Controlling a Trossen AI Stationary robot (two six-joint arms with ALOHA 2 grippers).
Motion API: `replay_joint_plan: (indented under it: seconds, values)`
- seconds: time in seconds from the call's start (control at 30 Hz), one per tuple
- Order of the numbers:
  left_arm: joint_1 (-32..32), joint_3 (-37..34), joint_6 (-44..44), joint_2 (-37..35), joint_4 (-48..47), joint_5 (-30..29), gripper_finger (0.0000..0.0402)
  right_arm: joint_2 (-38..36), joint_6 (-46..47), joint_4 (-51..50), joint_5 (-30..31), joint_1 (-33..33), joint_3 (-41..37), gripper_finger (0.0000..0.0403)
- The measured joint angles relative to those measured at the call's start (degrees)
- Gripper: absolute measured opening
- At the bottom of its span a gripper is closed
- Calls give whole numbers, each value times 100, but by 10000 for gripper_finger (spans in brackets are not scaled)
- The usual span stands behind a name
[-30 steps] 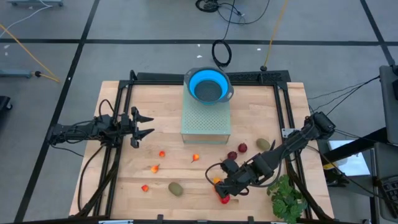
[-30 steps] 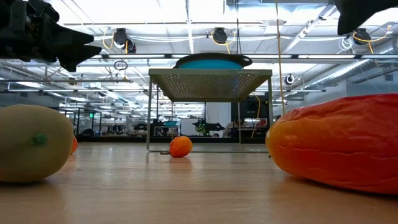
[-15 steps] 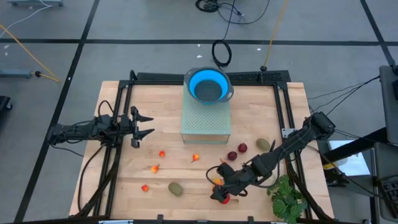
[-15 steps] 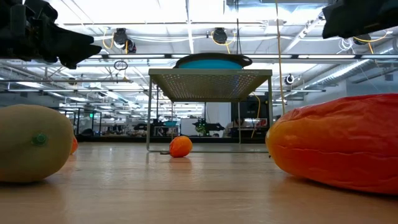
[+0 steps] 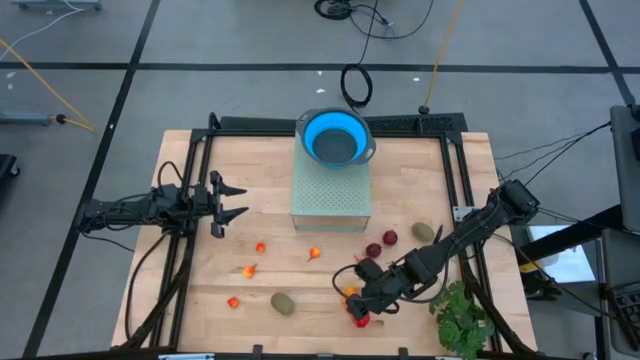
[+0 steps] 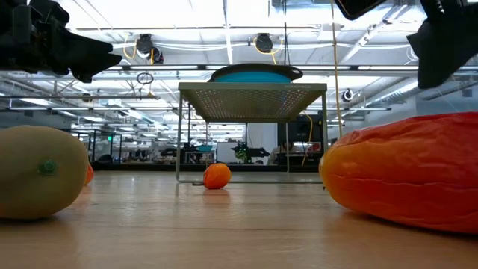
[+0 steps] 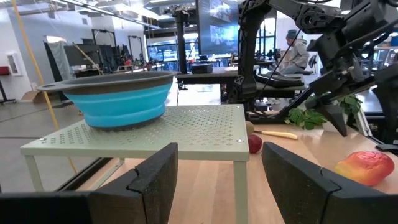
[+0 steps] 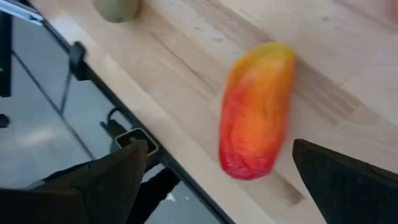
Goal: Pick & Place Fruit
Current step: Put the mango into the blue strainer bowl on the shelf
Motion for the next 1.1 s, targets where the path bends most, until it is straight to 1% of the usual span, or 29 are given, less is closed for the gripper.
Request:
replay_joint_plan:
  seconds: [0.13,0.37,0.47,0.57,1.1]
  values:
    - [-1,0,0,1,0,-45,234,0,-54,-91,-12,1,0,394]
    - [1,0,2,1,0,-401,234,1,-194,-144,-14,0,0,394]
    - [0,-1,1,1,0,-489,234,155,-243,-122,-107,-1,4,394]
    - [1,-1,1,1,0,-492,234,366,-363,-92,-280,-1,0,394]
    - [6,0,0,1,0,-496,234,829,-773,123,-313,-91,2,394]
